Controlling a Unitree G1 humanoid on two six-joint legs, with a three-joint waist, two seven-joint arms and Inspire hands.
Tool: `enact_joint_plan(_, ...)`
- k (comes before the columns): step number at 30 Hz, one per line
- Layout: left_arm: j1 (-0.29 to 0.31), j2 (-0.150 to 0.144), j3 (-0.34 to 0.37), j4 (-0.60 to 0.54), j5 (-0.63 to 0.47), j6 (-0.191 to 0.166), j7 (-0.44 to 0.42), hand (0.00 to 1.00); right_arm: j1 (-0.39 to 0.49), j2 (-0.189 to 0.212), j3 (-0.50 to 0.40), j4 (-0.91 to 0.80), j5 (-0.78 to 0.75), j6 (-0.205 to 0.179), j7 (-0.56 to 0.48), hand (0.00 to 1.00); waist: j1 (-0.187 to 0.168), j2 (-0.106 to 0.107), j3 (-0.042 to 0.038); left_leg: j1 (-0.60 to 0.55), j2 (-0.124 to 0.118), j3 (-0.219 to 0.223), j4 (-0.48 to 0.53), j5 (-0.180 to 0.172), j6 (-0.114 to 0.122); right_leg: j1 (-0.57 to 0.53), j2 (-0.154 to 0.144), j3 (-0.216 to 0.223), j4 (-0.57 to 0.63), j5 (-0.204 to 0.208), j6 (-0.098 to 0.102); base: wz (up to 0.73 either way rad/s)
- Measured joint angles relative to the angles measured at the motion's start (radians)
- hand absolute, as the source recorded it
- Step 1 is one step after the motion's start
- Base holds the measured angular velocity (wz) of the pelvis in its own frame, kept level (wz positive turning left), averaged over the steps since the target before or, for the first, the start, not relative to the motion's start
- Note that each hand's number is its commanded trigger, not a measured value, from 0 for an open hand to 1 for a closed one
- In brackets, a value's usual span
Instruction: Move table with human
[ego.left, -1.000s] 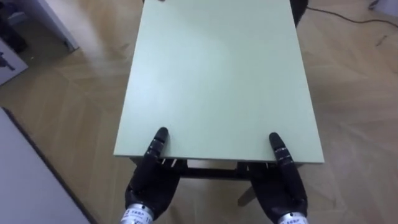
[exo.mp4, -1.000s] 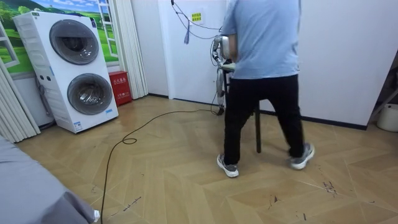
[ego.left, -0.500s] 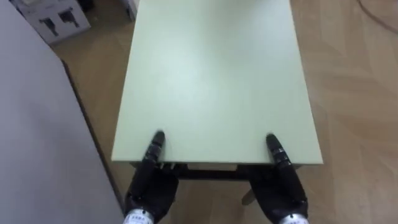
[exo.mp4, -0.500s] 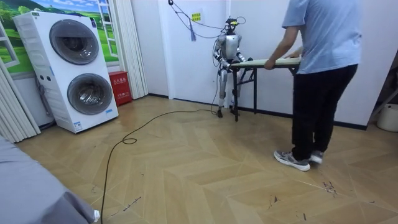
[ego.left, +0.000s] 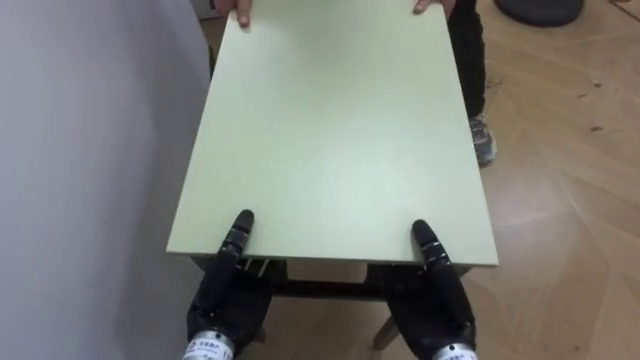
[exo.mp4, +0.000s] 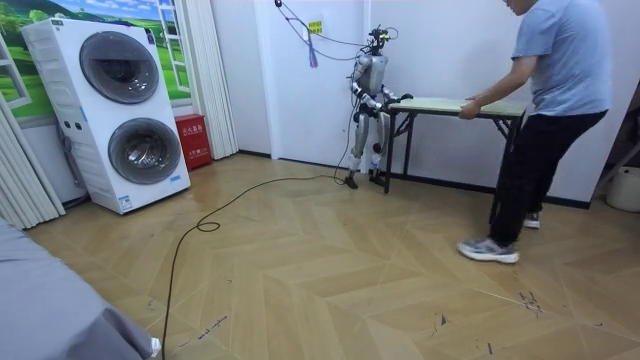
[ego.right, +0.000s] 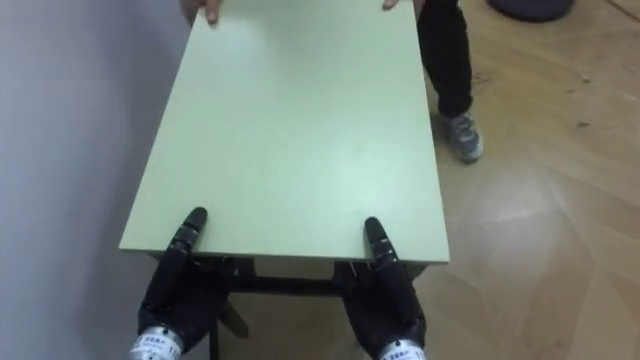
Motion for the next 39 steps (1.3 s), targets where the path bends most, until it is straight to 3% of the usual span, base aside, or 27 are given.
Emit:
enact_joint_plan(2,0.0,0.001,0.0,0.003,0.0,0.001,0.0,1.0,0.001,-0.001,-0.001,0.002,-0.002,0.002,0.0,1.0,-0.006,0.007,0.0022,0.0,0.0,-0.061,0.001,0.005,-0.009,-0.019,0.028,0.06,-0.027,-0.004,-0.018,0.69)
enact_joint_plan(3,-0.002,-0.003,0.001,0.009,-0.001,0.002,0.0,1.0,-0.001,-0.003,-0.002,0.004,-0.004,0.002,0.0,1.0,-0.015,0.014,0.003,-0.002,-0.008,-0.083,0.0,0.009,-0.015,-0.033,0.047,0.079,-0.07,0.016,-0.055,0.85)
enact_joint_plan(4,-0.002,-0.006,-0.002,0.013,-0.003,0.008,0.002,1.0,0.002,-0.01,-0.003,0.005,-0.003,0.0,0.0,1.0,-0.036,0.026,-0.0018,-0.005,-0.018,-0.076,-0.007,0.014,-0.022,-0.02,0.049,0.047,-0.068,0.022,-0.055,0.84)
enact_joint_plan(5,-0.002,-0.005,-0.002,0.014,-0.003,0.014,0.002,1.0,0.002,-0.014,-0.004,0.005,-0.002,0.0,0.0,1.0,-0.041,0.028,-0.0012,-0.005,-0.011,-0.044,-0.015,0.02,-0.019,-0.014,0.048,0.027,-0.072,0.022,-0.056,0.82)
enact_joint_plan(7,-0.001,-0.005,-0.003,0.019,0.0,0.025,-0.001,1.0,0.005,-0.025,-0.005,0.01,-0.001,0.003,-0.001,1.0,-0.057,0.031,-0.0029,-0.004,0.032,0.137,-0.044,0.039,0.005,-0.008,0.042,-0.012,-0.071,0.022,-0.056,0.57)
enact_joint_plan(8,-0.001,-0.005,-0.003,0.02,0.0,0.026,-0.001,1.0,0.005,-0.025,-0.006,0.01,-0.001,0.003,-0.001,1.0,-0.056,0.03,-0.0029,-0.004,0.038,0.157,-0.047,0.04,0.006,-0.007,0.044,-0.016,-0.071,0.022,-0.056,0.31)
enact_joint_plan(15,0.004,-0.01,-0.008,0.043,-0.001,0.029,0.001,1.0,0.006,-0.047,-0.012,0.015,-0.003,0.027,-0.005,1.0,-0.069,0.029,-0.0023,-0.001,0.032,0.166,-0.055,0.037,0.009,0.007,0.05,-0.012,-0.069,0.022,-0.055,0.09)
enact_joint_plan(18,0.0,-0.015,-0.011,0.068,0.0,0.033,0.0,1.0,0.002,-0.05,-0.017,0.03,-0.012,0.037,-0.004,1.0,-0.071,0.028,-0.0016,0.001,0.036,0.2,-0.054,0.034,0.017,0.007,0.045,-0.011,-0.061,0.022,-0.055,0.04)
enact_joint_plan(21,-0.005,-0.02,-0.007,0.126,-0.001,0.035,-0.005,1.0,-0.011,-0.022,-0.035,0.092,-0.055,0.055,0.001,1.0,-0.087,0.029,-0.0013,0.028,0.041,0.231,-0.05,0.021,0.034,0.002,0.028,-0.008,0.001,0.01,-0.035,0.05)
enact_joint_plan(24,-0.006,-0.025,-0.011,0.137,0.0,0.041,-0.007,1.0,-0.008,-0.02,-0.053,0.102,-0.068,0.069,0.002,1.0,-0.087,0.035,0.0008,0.035,0.037,0.233,-0.044,0.01,0.046,-0.013,0.02,0.009,0.059,0.002,-0.024,0.02)
enact_joint_plan(26,-0.011,-0.03,-0.021,0.149,0.006,0.042,-0.011,1.0,-0.015,-0.004,-0.077,0.139,-0.075,0.071,0.028,1.0,-0.099,0.041,0.0051,0.042,0.035,0.218,-0.034,0.005,0.054,-0.027,0.018,0.035,0.11,0.002,-0.023,0.13)
enact_joint_plan(27,-0.016,-0.039,-0.031,0.171,0.021,0.042,-0.02,1.0,-0.022,0.01,-0.095,0.173,-0.083,0.074,0.044,1.0,-0.117,0.047,0.0069,0.052,0.032,0.197,-0.033,0.004,0.058,-0.039,0.019,0.068,0.129,-0.013,-0.01,0.25)
enact_joint_plan(29,-0.037,-0.044,-0.032,0.201,0.022,0.04,-0.034,1.0,-0.027,0.012,-0.106,0.182,-0.087,0.081,0.046,1.0,-0.125,0.046,0.0058,0.055,0.018,0.181,-0.038,0.002,0.061,-0.067,0.02,0.102,0.039,-0.008,-0.01,0.35)
enact_joint_plan(30,-0.054,-0.048,-0.035,0.234,0.022,0.041,-0.045,1.0,-0.021,0.016,-0.113,0.188,-0.084,0.08,0.047,1.0,-0.14,0.047,0.0023,0.061,0.009,0.176,-0.042,0.002,0.059,-0.074,0.019,0.111,0.035,0.011,-0.029,0.28)
enact_joint_plan(31,-0.06,-0.051,-0.034,0.255,0.022,0.043,-0.052,1.0,-0.025,0.018,-0.116,0.2,-0.085,0.083,0.048,1.0,-0.136,0.043,-0.0018,0.076,0.006,0.179,-0.058,0.012,0.057,-0.069,0.019,0.114,0.026,0.01,-0.03,0.16)
enact_joint_plan(35,-0.062,-0.053,-0.015,0.293,0.022,0.049,-0.108,1.0,-0.027,0.024,-0.114,0.215,-0.087,0.09,0.061,1.0,-0.135,0.039,-0.0008,0.099,0.011,0.186,-0.085,0.023,0.057,-0.046,0.026,0.117,-0.006,0.028,-0.038,-0.06)
enact_joint_plan(37,-0.065,-0.054,0.0,0.346,0.041,0.054,-0.157,1.0,-0.03,0.029,-0.114,0.249,-0.09,0.101,0.091,1.0,-0.12,0.029,-0.0074,0.104,0.02,0.201,-0.088,0.021,0.055,-0.035,0.037,0.135,-0.032,0.04,-0.039,-0.18)
enact_joint_plan(39,-0.08,-0.059,0.016,0.392,0.065,0.061,-0.202,1.0,-0.047,0.045,-0.125,0.302,-0.111,0.101,0.131,1.0,-0.113,0.023,-0.009,0.107,0.027,0.203,-0.091,0.018,0.049,-0.022,0.046,0.139,-0.06,0.056,-0.043,-0.15)
